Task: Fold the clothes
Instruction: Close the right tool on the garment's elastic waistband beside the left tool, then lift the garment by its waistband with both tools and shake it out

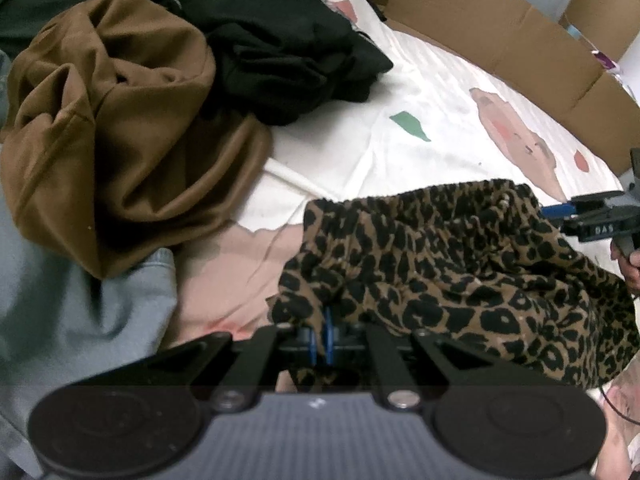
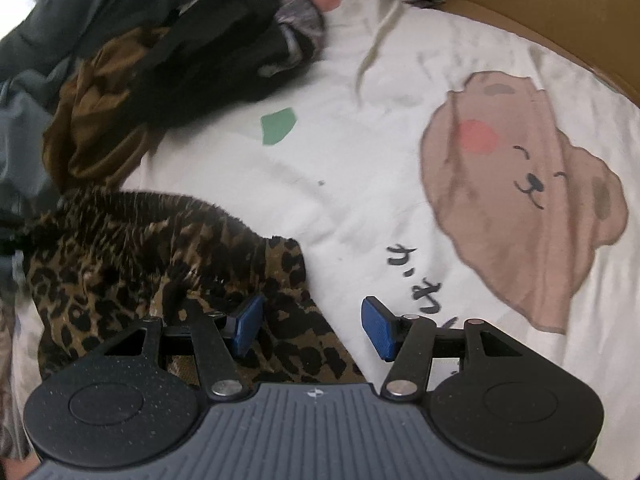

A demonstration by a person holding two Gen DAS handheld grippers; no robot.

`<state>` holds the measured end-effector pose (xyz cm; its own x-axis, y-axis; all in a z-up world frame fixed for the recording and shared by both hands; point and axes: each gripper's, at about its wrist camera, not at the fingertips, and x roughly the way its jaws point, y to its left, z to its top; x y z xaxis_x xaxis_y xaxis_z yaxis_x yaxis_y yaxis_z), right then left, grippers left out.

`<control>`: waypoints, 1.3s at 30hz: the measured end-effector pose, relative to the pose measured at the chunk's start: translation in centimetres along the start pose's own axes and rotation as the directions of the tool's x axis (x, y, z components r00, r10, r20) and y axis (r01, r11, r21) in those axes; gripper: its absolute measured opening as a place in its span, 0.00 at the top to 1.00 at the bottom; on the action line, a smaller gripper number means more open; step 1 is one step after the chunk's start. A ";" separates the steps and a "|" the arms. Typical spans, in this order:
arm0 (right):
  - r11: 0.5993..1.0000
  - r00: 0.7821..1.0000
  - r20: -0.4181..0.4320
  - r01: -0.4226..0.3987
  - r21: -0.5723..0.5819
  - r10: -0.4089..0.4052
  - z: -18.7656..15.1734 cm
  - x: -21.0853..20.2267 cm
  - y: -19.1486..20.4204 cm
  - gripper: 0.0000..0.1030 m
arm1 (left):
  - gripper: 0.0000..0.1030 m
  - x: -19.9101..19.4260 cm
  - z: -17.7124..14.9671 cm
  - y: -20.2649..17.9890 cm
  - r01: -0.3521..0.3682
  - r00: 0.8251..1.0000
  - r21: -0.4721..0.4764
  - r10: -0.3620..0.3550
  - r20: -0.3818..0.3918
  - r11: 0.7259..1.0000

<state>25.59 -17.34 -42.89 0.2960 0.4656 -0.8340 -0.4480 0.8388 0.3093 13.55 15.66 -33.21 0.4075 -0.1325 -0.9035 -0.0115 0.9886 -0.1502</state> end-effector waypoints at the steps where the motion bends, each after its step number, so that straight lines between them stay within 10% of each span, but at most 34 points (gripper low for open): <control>1: 1.000 1.000 -0.004 0.001 -0.015 -0.001 -0.1 0.2 0.3 0.40 | 0.94 0.0 0.0 0.0 0.002 1.000 -0.001 -0.002 0.002 1.000; 8: 0.992 1.000 -0.021 0.014 -0.127 -0.016 -1.1 1.3 2.0 0.46 | 0.82 0.6 0.5 -0.1 -0.001 1.000 0.007 0.001 0.021 1.000; 15: 0.988 1.000 -0.015 0.010 -0.156 -0.013 -1.3 0.9 2.4 0.90 | 0.75 1.9 1.4 -0.3 0.021 0.998 0.029 -0.023 0.058 0.999; 28: 0.984 0.980 0.114 0.170 -0.045 -0.164 -1.8 -6.4 -1.8 0.94 | 0.93 1.7 5.2 -3.6 0.069 0.981 0.181 -0.100 0.169 0.981; 39: 0.912 0.900 0.150 0.398 0.094 -0.409 -2.7 -11.4 -6.3 0.94 | 0.94 3.7 10.1 -10.4 0.120 0.957 0.373 -0.207 0.202 0.920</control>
<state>22.77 -28.72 -36.61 0.5764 0.1188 -0.8085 -0.2112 0.9774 -0.0070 24.39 5.66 -30.95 0.5770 -0.3167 -0.7528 0.3786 0.9205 -0.0970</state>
